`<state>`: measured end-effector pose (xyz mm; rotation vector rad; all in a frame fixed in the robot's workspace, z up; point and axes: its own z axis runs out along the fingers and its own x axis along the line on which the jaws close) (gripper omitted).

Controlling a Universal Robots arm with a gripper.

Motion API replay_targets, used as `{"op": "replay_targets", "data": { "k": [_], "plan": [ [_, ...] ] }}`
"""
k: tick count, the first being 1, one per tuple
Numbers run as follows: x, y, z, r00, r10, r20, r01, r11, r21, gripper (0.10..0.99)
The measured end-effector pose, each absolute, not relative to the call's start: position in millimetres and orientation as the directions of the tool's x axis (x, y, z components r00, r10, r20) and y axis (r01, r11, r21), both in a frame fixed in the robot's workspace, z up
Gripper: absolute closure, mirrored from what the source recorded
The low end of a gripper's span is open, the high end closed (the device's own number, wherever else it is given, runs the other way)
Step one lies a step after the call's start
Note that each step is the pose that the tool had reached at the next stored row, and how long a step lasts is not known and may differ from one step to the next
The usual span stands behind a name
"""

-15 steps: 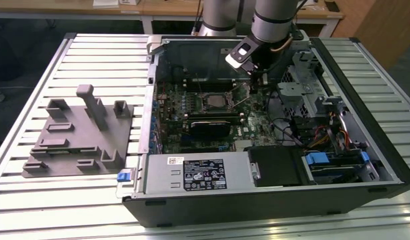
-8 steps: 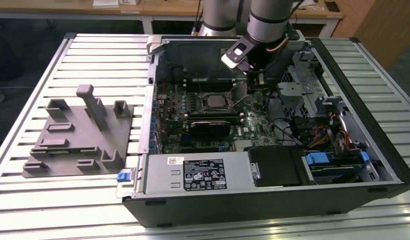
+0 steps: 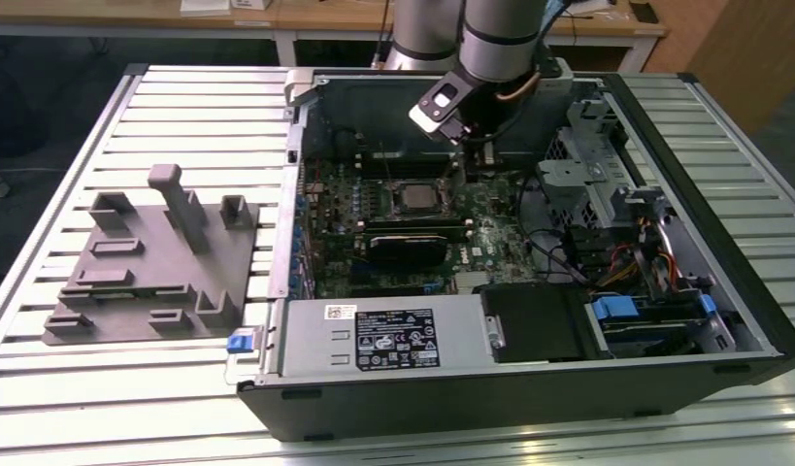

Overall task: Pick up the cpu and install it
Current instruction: 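Close the cpu cover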

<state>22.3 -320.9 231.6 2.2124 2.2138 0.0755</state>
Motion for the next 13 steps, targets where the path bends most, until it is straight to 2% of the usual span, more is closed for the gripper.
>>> {"op": "replay_targets", "data": {
  "k": [13],
  "plan": [
    [-2, -321, 232, 0.003, 1.0, 0.026, 0.999, -0.004, 0.042, 0.98]
  ]
}}
